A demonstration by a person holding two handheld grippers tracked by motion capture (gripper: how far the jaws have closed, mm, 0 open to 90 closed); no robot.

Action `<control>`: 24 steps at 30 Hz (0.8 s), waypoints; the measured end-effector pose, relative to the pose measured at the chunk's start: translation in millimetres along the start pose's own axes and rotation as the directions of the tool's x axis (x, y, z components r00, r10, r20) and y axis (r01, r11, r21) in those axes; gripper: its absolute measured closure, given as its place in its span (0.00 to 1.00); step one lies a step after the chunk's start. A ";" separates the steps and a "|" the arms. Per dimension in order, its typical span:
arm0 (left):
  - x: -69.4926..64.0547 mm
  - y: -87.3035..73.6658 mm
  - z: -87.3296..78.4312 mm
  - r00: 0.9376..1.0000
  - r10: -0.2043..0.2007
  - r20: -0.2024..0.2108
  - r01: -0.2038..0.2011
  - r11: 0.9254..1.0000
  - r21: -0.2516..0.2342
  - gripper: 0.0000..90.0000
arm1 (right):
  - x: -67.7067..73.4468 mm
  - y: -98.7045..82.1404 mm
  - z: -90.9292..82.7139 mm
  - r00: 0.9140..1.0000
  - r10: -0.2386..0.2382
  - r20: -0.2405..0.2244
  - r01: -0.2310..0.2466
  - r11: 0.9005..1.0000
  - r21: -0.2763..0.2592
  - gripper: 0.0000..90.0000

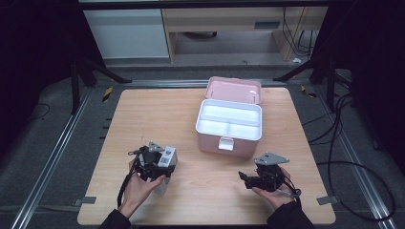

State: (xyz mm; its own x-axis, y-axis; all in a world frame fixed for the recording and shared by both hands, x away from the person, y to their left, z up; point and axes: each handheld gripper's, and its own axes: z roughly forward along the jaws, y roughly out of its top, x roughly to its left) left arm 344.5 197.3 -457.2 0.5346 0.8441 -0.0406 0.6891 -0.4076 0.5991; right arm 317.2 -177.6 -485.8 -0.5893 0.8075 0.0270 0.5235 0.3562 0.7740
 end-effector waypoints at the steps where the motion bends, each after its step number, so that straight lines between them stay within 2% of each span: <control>1: 0.4 -0.1 -0.7 1.000 0.004 -0.003 -0.004 1.000 0.003 0.48 | -0.1 -0.1 0.3 1.000 0.001 0.000 -0.001 1.000 0.002 0.25; 3: 1.9 -0.9 -2.1 1.000 0.008 -0.012 -0.008 1.000 0.005 0.55 | 0.3 -0.6 0.8 1.000 -0.003 -0.004 0.003 1.000 0.006 0.25; 6: 6.6 -1.4 -5.3 1.000 0.011 -0.021 -0.011 1.000 0.015 0.59 | 0.4 -1.6 1.5 1.000 -0.004 -0.003 0.004 1.000 0.015 0.25; 8: 7.9 -1.2 -5.7 0.999 0.031 -0.025 -0.030 0.999 0.025 0.59 | -0.1 -2.0 1.4 1.000 -0.002 -0.004 0.002 1.000 0.019 0.25; 13: 6.6 2.6 -3.1 0.997 0.069 -0.017 -0.068 0.996 0.048 0.50 | -1.5 -2.3 1.3 1.000 0.001 -0.003 -0.001 1.000 0.019 0.25; 17: 6.2 2.1 2.3 0.994 0.104 -0.023 -0.101 0.989 0.106 0.51 | -1.8 -2.4 2.1 1.000 -0.002 -0.005 0.002 1.000 0.027 0.24; 20: 7.5 0.3 6.1 0.994 0.109 -0.021 -0.104 0.984 0.146 0.55 | -2.1 -2.7 2.5 1.000 0.001 -0.006 -0.001 1.000 0.031 0.24; 24: 9.6 1.3 5.7 0.995 0.099 -0.013 -0.095 0.982 0.164 0.60 | -2.0 -2.9 3.4 1.000 -0.002 -0.009 0.002 0.999 0.036 0.24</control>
State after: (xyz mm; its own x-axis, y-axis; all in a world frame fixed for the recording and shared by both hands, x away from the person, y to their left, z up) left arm 353.3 202.8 -461.3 0.5936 0.8042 0.0288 0.7058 -0.5375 0.4614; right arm 319.0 -178.7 -490.4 -0.5956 0.8026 0.0313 0.5442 0.3746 0.7507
